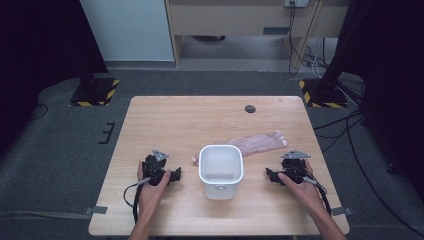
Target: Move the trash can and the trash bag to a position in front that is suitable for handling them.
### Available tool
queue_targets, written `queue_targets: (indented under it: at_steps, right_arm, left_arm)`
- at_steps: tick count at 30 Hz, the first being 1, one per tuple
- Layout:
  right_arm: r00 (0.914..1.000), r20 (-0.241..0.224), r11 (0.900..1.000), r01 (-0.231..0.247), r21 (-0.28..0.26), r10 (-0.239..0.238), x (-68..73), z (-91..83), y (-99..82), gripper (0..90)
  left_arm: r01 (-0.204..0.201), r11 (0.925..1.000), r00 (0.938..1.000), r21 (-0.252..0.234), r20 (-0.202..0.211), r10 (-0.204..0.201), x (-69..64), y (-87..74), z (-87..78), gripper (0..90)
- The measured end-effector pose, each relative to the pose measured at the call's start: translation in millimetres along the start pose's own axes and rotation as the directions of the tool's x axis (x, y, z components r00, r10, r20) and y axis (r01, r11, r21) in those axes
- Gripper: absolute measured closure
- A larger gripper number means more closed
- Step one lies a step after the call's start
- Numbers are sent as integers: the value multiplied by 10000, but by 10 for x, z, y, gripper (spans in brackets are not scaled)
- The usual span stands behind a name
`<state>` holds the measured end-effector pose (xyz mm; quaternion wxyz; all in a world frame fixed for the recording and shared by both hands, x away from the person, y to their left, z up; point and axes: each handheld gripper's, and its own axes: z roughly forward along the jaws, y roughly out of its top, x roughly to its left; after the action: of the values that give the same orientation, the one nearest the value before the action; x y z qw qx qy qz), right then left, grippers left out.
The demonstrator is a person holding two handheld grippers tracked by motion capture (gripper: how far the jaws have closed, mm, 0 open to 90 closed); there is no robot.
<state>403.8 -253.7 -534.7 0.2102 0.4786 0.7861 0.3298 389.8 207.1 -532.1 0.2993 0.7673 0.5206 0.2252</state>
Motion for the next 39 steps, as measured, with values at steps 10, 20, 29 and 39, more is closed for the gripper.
queue_targets:
  at_steps: [10, 20, 29, 39]
  right_arm:
    - [9960, -665, 9954, 544, -784, -597, 212, -381, -3, 66]
    - [9651, -1937, 9730, 1414, -1824, -1765, 633, -777, -29, 145]
    - [9040, -2985, 9363, 2293, -2659, -3061, 1072, -868, 56, 222]
    - [8659, -3421, 9170, 2709, -2928, -3650, 1300, -738, 198, 415]
  left_arm:
    - [-219, 9975, 9986, -676, 469, 251, -113, -89, -401, 83]
    - [-1508, 9730, 9811, -1747, 940, 1689, -539, -177, -924, 88]
    - [-2034, 9532, 9461, -2239, 2057, 2502, -821, -147, -1005, 123]
    - [-2050, 9445, 9092, -2568, 3074, 2809, -1059, -88, -938, 317]
